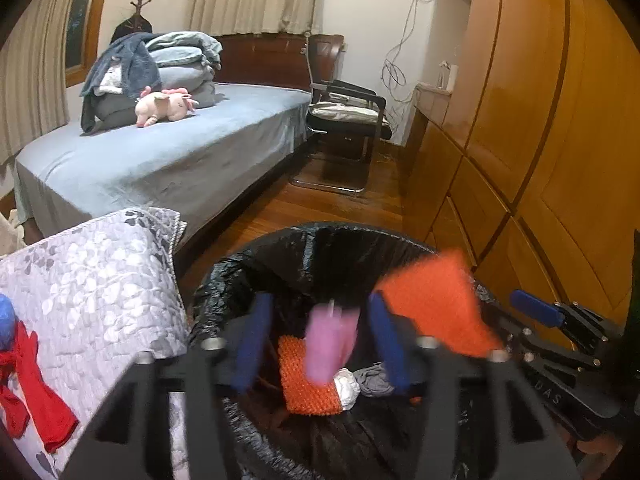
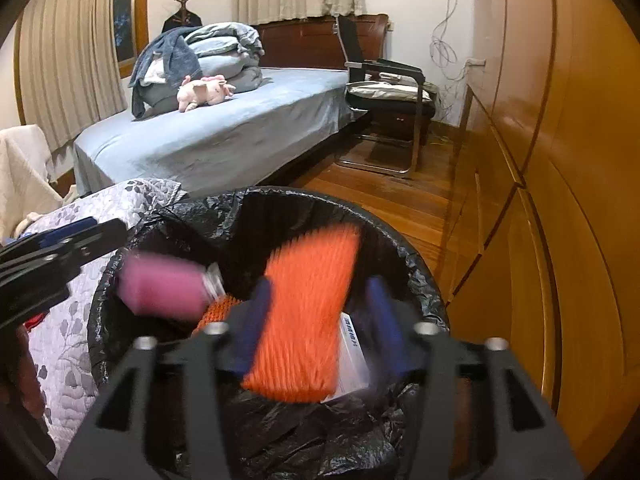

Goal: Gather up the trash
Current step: 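Carry the pink mask and orange mesh sheet over the bin and open both tools, then bring both open tools back over the red and blue bags on the quilt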

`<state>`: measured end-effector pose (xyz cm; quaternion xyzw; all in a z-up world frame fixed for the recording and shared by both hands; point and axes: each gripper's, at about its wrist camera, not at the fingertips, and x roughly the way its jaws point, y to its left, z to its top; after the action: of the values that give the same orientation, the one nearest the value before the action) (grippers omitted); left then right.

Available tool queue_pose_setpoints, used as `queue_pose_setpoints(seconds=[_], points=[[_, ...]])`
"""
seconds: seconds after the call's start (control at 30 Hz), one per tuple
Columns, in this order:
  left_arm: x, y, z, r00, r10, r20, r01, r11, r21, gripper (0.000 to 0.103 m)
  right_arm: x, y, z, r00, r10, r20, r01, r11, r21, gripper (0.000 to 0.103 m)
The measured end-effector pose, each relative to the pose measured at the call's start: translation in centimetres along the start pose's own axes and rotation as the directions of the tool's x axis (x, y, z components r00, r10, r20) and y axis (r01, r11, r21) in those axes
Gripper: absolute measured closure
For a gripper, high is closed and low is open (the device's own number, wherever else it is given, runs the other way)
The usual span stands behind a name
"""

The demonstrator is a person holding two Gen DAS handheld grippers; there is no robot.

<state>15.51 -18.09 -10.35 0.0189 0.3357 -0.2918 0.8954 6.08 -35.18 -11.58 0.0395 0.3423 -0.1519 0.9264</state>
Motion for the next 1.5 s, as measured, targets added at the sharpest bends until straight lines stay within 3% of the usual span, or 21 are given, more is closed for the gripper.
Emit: queue_pose_setpoints(seconds=[0.07, 0.13, 0.23, 0.47, 0.73, 1.03, 1.5], points=[[-0.4, 0.4, -0.1, 1.000, 0.007, 0.003, -0.007, 1.000, -0.003, 0.035, -0.3, -0.1, -0.2, 1.000, -0.017, 0.018, 0.017, 1.000, 0.014, 0.025], [-1.0, 0.9, -0.2, 1.000, 0.020, 0.012, -0.020, 1.000, -0.005, 0.032, -0.7, 0.0, -0.3, 0.999, -0.036, 0.033, 0.035, 0.999, 0.020, 0.012], [-2.3, 2.1, -0.3, 0.998, 0.054, 0.036, -0.054, 0.998, -0.018, 0.020, -1.2, 0.3, -0.3, 0.999, -0.034, 0.038, 0.034, 0.999, 0.025, 0.008], [-6.6, 5.1, -0.7, 0.981, 0.162, 0.104, -0.160, 0.987, -0.033, 0.006, -2.8, 3.1, 0.7, 0.997, 0.006, 0.078, -0.007, 1.000, 0.004, 0.005], [-11.3, 9.5, -1.5, 0.955, 0.261, 0.138, -0.249, 0.963, -0.098, 0.006, -4.4, 8.7, 2.2, 0.989, 0.094, 0.118, -0.085, 0.993, -0.078, 0.005], [-15.6, 15.2, -3.2, 0.914, 0.381, 0.142, -0.357, 0.919, -0.166, 0.006, -4.9, 15.8, 3.0, 0.973, 0.194, 0.123, -0.174, 0.972, -0.158, 0.005], [-19.2, 26.1, -6.7, 0.816, 0.572, 0.089, -0.531, 0.801, -0.277, 0.006, -3.6, 26.6, 3.6, 0.936, 0.334, 0.110, -0.302, 0.924, -0.233, 0.005]])
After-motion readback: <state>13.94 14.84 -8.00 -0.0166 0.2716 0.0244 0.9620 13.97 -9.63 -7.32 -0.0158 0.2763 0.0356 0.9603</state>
